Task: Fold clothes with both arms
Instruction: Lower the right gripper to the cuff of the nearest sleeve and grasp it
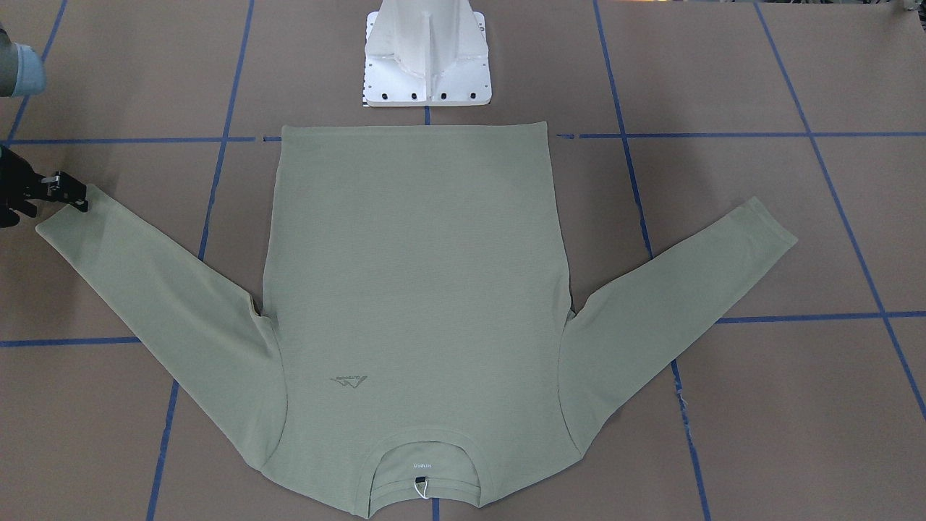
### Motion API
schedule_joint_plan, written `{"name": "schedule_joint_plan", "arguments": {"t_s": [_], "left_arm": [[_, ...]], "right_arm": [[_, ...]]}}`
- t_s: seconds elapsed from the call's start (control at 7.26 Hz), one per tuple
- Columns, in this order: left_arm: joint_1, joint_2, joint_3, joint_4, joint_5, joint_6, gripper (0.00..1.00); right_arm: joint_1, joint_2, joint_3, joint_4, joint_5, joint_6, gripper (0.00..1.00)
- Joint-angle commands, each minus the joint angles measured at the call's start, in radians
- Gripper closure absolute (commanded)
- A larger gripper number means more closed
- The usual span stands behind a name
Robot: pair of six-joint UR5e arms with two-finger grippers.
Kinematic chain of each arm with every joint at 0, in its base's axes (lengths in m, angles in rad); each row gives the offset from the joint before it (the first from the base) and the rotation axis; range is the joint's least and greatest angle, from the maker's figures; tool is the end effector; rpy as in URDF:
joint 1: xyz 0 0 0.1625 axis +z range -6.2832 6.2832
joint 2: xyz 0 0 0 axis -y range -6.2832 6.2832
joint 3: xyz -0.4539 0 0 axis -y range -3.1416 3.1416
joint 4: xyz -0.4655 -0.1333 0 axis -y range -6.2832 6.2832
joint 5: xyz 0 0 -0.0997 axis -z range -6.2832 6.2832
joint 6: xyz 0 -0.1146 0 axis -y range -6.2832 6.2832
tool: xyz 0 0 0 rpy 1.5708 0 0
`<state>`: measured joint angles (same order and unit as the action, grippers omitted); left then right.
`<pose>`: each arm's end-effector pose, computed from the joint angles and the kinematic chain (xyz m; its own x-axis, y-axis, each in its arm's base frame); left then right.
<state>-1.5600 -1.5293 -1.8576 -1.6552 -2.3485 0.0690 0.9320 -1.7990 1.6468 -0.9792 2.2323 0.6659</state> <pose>-0.0469 -0.5540 0.5479 0.7076 0.2995 -0.6399 -0.0591 0.9276 0.3688 -0.2393 -0.4278 0.7146 0.7090 -0.0861 0.7000 0.1292 0.9916 -0.0089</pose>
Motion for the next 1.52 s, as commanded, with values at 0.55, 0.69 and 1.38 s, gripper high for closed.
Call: {"name": "schedule_joint_plan", "arguments": {"t_s": [0.55,0.69,1.38], "left_arm": [[0.0,0.003,-0.012,0.002,0.0,-0.003,0.0],[0.0,0.003,-0.011,0.002,0.0,-0.003,0.0],[0.0,0.002,-0.012,0.0,-0.002,-0.003,0.0]], "right_arm": [[0.001,0.004,0.037,-0.001,0.036,0.007,1.0],[0.002,0.001,0.072,-0.001,0.046,0.059,1.0],[0.092,0.235,0.081,-0.094,0.065,0.081,1.0]]}}
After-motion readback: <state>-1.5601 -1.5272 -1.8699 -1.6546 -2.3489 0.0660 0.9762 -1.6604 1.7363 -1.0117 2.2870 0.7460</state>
